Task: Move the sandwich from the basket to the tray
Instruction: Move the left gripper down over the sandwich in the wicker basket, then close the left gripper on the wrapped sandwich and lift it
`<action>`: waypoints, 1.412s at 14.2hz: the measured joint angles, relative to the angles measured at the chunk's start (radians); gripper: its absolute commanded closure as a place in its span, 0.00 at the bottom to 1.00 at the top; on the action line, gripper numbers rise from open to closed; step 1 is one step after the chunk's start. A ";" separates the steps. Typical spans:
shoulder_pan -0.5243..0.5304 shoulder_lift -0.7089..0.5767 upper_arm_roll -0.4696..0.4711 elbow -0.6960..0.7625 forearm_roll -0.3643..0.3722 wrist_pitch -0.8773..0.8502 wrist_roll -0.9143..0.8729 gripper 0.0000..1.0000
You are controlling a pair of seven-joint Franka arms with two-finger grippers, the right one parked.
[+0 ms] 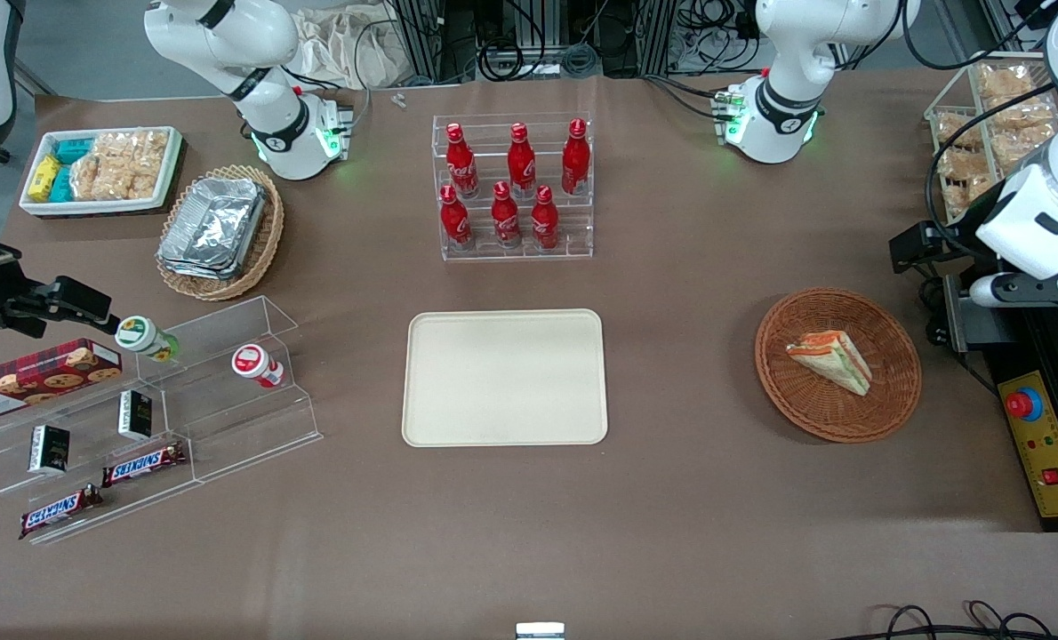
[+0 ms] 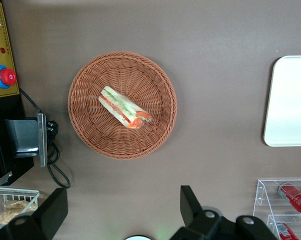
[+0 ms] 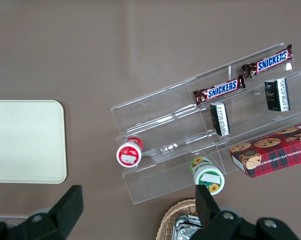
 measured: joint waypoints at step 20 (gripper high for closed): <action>0.046 0.164 0.015 -0.391 -0.001 0.496 -0.843 0.00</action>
